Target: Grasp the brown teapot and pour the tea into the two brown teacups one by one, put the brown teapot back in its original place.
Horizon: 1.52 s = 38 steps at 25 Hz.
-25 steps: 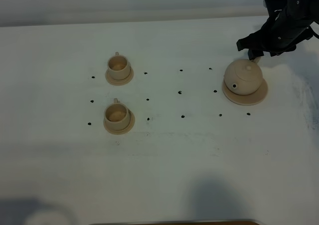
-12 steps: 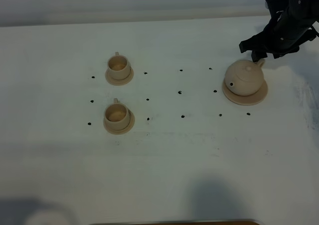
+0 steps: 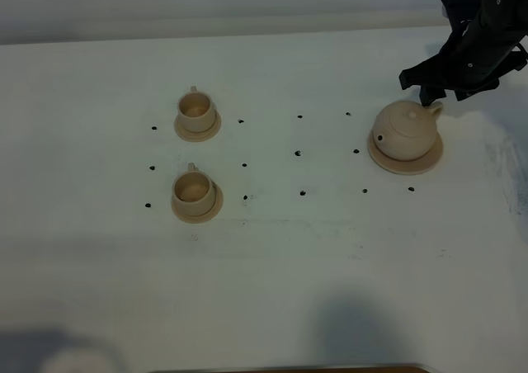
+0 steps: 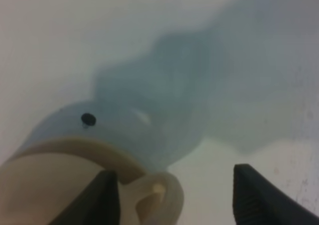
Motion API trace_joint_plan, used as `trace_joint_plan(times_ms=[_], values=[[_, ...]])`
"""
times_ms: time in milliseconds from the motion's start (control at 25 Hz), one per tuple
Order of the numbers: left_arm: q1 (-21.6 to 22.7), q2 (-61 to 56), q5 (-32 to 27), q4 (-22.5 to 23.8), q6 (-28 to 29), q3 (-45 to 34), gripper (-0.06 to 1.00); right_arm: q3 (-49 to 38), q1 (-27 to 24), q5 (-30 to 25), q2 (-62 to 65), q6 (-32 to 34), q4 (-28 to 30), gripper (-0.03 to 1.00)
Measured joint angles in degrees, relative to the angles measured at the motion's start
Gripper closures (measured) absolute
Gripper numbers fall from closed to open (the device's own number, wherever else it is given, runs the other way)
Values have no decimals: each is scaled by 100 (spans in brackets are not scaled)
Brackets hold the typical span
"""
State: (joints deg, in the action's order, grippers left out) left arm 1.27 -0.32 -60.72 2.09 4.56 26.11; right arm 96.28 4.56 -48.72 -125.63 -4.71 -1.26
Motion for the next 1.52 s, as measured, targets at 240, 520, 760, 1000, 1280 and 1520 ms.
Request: trace_joint_plan(times_ms=[240,520,760,1000,1280,1520], values=[[0,0,0,0,0,0,51,24,-6,-133,18,49,-56,48],[0,0,0,0,0,0,51,24,-6,-66,29,49,-121,48],[0,0,0,0,0,0,51,18,0,111,29,49,-46,48],[0,0,0,0,0,0,51,18,-37,105,29,49,-4,48],[0,0,0,0,0,0,51,18,-54,5,29,55,126,48],[0,0,0,0,0,0,51,18,-61,-63,29,81,198,48]])
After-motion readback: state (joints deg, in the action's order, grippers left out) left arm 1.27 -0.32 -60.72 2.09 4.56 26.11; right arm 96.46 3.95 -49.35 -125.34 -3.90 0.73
